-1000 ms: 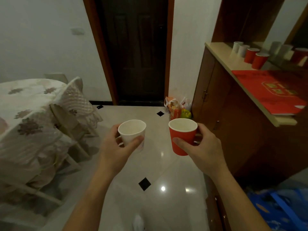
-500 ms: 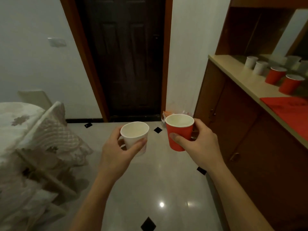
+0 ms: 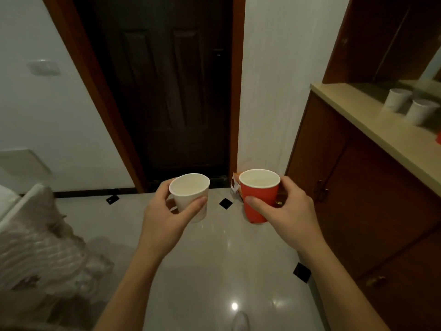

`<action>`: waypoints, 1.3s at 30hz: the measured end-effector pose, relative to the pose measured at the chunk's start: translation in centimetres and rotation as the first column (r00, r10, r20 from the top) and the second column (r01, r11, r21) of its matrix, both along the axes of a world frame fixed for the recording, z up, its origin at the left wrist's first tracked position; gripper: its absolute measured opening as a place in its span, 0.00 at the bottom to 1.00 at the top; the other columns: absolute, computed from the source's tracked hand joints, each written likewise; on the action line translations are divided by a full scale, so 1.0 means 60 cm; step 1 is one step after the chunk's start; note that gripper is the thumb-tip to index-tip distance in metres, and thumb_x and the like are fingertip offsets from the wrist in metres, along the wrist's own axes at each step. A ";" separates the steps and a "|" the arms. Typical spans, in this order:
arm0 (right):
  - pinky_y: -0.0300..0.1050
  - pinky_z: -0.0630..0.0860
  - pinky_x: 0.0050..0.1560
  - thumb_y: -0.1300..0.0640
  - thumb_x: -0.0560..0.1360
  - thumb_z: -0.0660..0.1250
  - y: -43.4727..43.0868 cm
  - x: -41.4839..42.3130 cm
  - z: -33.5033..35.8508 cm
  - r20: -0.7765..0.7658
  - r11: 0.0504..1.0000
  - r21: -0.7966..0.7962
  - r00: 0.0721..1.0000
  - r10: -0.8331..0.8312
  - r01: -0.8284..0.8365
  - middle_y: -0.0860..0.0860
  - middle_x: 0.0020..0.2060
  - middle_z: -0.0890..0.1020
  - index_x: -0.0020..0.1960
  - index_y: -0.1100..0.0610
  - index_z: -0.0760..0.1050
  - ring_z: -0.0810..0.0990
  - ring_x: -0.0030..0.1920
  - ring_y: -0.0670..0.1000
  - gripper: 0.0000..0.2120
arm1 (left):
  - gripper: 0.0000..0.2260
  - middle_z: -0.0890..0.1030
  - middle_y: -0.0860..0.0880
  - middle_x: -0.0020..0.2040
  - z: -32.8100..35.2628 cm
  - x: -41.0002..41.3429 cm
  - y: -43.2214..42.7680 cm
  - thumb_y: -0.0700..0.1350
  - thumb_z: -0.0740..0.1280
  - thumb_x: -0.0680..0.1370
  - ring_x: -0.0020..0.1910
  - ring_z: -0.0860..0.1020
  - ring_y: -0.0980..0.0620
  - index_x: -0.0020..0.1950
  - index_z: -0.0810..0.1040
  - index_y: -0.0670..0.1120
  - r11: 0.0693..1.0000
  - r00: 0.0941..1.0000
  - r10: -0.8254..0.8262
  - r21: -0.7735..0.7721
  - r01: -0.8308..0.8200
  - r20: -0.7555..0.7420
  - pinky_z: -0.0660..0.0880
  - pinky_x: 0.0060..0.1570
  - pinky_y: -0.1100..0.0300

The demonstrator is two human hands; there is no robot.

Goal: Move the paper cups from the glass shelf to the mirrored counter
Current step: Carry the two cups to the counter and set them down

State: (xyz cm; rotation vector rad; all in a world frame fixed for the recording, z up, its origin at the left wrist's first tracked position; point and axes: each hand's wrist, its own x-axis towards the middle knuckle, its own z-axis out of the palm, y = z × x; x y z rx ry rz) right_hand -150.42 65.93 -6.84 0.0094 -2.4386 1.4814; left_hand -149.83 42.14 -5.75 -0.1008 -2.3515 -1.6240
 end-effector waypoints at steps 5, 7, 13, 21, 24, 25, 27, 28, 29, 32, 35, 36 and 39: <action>0.25 0.69 0.29 0.31 0.59 0.70 0.025 -0.191 0.020 -0.009 1.000 -0.006 1.000 -0.004 0.004 0.37 0.54 0.74 0.68 0.45 0.67 0.74 0.48 0.38 0.41 | 0.29 0.76 0.60 0.57 0.024 -0.196 0.030 0.60 0.72 0.64 0.56 0.75 0.59 0.63 0.71 0.56 0.999 1.000 -0.006 -0.036 0.005 -0.026 0.74 0.43 0.69; 0.27 0.69 0.30 0.29 0.58 0.68 0.034 -0.262 0.031 -0.015 1.000 0.005 1.000 0.000 0.000 0.36 0.52 0.73 0.68 0.45 0.67 0.74 0.47 0.39 0.42 | 0.29 0.76 0.60 0.57 0.036 -0.269 0.041 0.61 0.72 0.65 0.56 0.76 0.59 0.64 0.71 0.55 0.998 0.999 0.002 -0.055 -0.004 -0.047 0.74 0.45 0.67; 0.27 0.69 0.34 0.27 0.58 0.68 0.045 -0.440 0.034 -0.009 1.000 0.022 1.000 -0.004 0.005 0.35 0.51 0.74 0.66 0.43 0.68 0.75 0.47 0.37 0.40 | 0.32 0.76 0.59 0.57 0.041 -0.442 0.052 0.61 0.71 0.65 0.57 0.75 0.60 0.66 0.71 0.53 0.997 0.998 0.022 -0.072 -0.026 -0.060 0.74 0.47 0.66; 0.28 0.69 0.35 0.28 0.58 0.68 0.037 -0.648 0.007 0.039 0.999 0.053 0.999 -0.008 0.006 0.35 0.49 0.73 0.66 0.44 0.68 0.74 0.47 0.37 0.41 | 0.32 0.76 0.61 0.58 0.004 -0.663 0.034 0.63 0.72 0.64 0.58 0.74 0.61 0.66 0.72 0.53 0.998 0.999 0.015 -0.053 -0.017 -0.039 0.73 0.46 0.70; 0.27 0.70 0.33 0.28 0.58 0.68 0.038 -0.741 0.001 0.032 0.997 0.064 0.998 -0.050 0.047 0.35 0.49 0.73 0.66 0.45 0.68 0.74 0.47 0.38 0.41 | 0.30 0.76 0.63 0.58 -0.009 -0.772 0.030 0.61 0.73 0.65 0.58 0.73 0.66 0.65 0.72 0.56 0.999 0.998 -0.046 -0.027 0.045 -0.033 0.73 0.45 0.75; 0.28 0.70 0.34 0.28 0.58 0.68 0.039 -0.775 0.003 0.035 0.996 0.058 0.997 -0.067 0.065 0.36 0.50 0.73 0.66 0.45 0.68 0.75 0.47 0.38 0.41 | 0.29 0.77 0.63 0.58 -0.011 -0.812 0.030 0.60 0.74 0.65 0.58 0.73 0.68 0.65 0.72 0.56 0.997 0.997 -0.072 -0.017 0.072 -0.030 0.72 0.46 0.76; 0.30 0.70 0.38 0.28 0.58 0.68 0.039 -0.841 0.008 0.035 0.994 0.045 0.994 -0.103 0.102 0.37 0.50 0.74 0.66 0.46 0.68 0.75 0.48 0.41 0.41 | 0.29 0.77 0.62 0.58 -0.007 -0.892 0.031 0.59 0.74 0.66 0.57 0.73 0.69 0.64 0.72 0.57 0.992 0.992 -0.123 -0.003 0.123 -0.023 0.72 0.46 0.77; 0.30 0.70 0.39 0.28 0.58 0.69 0.039 -0.873 0.012 0.032 0.991 0.045 0.991 -0.126 0.125 0.38 0.50 0.74 0.66 0.46 0.68 0.75 0.48 0.41 0.41 | 0.29 0.77 0.62 0.58 -0.002 -0.932 0.033 0.59 0.74 0.65 0.57 0.74 0.68 0.64 0.73 0.56 0.989 0.989 -0.146 0.005 0.146 -0.021 0.73 0.46 0.76; 0.29 0.70 0.38 0.29 0.59 0.70 0.040 -0.904 0.018 0.028 0.987 0.048 0.988 -0.154 0.152 0.39 0.51 0.75 0.66 0.46 0.69 0.75 0.48 0.41 0.40 | 0.30 0.77 0.61 0.58 0.004 -0.972 0.035 0.60 0.74 0.65 0.57 0.74 0.67 0.65 0.73 0.56 0.985 0.985 -0.172 0.011 0.173 -0.020 0.74 0.47 0.74; 0.26 0.71 0.33 0.33 0.61 0.72 0.057 -0.977 0.037 0.004 0.968 0.046 0.969 -0.247 0.247 0.38 0.50 0.75 0.65 0.46 0.69 0.75 0.48 0.38 0.36 | 0.31 0.78 0.60 0.59 0.023 -1.077 0.059 0.61 0.73 0.65 0.58 0.76 0.62 0.65 0.73 0.55 0.966 0.966 -0.257 0.016 0.258 -0.021 0.76 0.51 0.66; 0.28 0.72 0.36 0.32 0.62 0.72 0.093 -1.019 0.051 -0.007 0.940 0.046 0.941 -0.339 0.339 0.37 0.50 0.76 0.62 0.43 0.70 0.76 0.49 0.38 0.33 | 0.29 0.79 0.58 0.59 0.033 -1.162 0.105 0.59 0.74 0.65 0.59 0.76 0.59 0.65 0.74 0.54 0.930 0.931 -0.364 0.042 0.364 -0.019 0.76 0.53 0.63; 0.28 0.72 0.38 0.32 0.62 0.72 0.107 -1.025 0.053 -0.004 0.927 0.053 0.929 -0.371 0.370 0.38 0.51 0.76 0.62 0.44 0.70 0.76 0.50 0.38 0.33 | 0.28 0.79 0.58 0.58 0.034 -1.185 0.125 0.58 0.74 0.66 0.58 0.77 0.59 0.64 0.74 0.54 0.914 0.915 -0.403 0.049 0.403 -0.018 0.75 0.53 0.63; 0.26 0.72 0.38 0.34 0.63 0.73 0.159 -1.032 0.057 -0.008 0.871 0.061 0.873 -0.488 0.487 0.41 0.54 0.78 0.64 0.47 0.72 0.76 0.50 0.38 0.35 | 0.27 0.80 0.59 0.56 0.033 -1.244 0.198 0.58 0.75 0.65 0.56 0.77 0.63 0.61 0.76 0.54 0.861 0.863 -0.506 0.061 0.505 -0.012 0.76 0.51 0.68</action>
